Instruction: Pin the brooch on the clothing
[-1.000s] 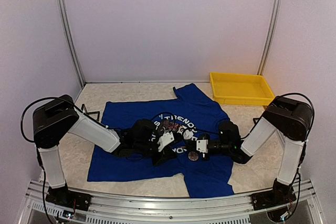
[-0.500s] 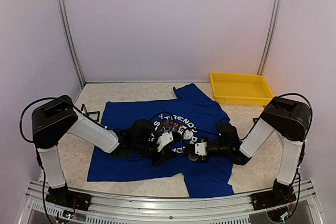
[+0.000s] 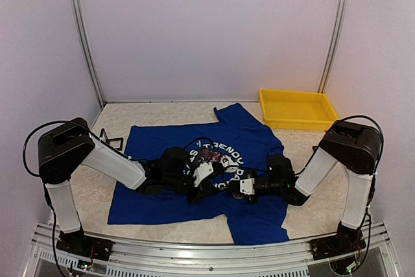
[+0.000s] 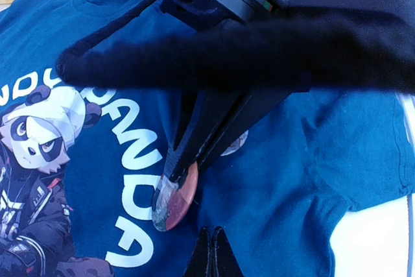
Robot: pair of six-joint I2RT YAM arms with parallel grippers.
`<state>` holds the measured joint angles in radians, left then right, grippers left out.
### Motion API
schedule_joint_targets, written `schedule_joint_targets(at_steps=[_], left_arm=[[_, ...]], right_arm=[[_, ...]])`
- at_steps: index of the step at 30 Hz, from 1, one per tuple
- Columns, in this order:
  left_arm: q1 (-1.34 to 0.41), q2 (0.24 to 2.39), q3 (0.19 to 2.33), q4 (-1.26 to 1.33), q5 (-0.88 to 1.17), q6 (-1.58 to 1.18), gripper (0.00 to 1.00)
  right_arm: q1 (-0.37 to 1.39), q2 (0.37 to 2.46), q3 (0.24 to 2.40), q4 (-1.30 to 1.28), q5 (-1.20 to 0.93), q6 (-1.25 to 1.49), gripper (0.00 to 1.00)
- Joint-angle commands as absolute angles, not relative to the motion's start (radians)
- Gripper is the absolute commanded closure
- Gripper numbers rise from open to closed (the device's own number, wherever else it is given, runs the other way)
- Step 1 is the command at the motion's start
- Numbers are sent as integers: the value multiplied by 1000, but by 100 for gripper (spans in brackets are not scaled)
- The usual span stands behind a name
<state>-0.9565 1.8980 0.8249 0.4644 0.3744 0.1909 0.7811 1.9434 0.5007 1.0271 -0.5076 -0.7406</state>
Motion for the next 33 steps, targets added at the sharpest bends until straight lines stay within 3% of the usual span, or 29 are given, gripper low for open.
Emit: schedule_joint_targets(at_steps=[1,3,7,13,19,26,31,33], left_arm=[[-962,1874,822,481,390,187,100],[-961,1871,824,451,380,186,99],[-966,1863,817,425,356,199,74],[-971,1887,852,375,376,218,64],[-972,1932,884,338,351,229,74],[-972,1940,886,348,350,217,99],[-972,1938,890,341,354,216,100],[-974,1939,893,335,351,216,92]], right_arm=[[807,1954,483,988,-493,-751,100],[808,1944,480,984,-492,-746,100],[808,1932,479,986,-497,-738,100],[808,1925,473,988,-491,-738,100],[808,1916,465,994,-490,-730,100],[807,1918,460,996,-489,-726,100],[807,1915,456,995,-487,-721,100],[808,1914,456,995,-486,-720,100]])
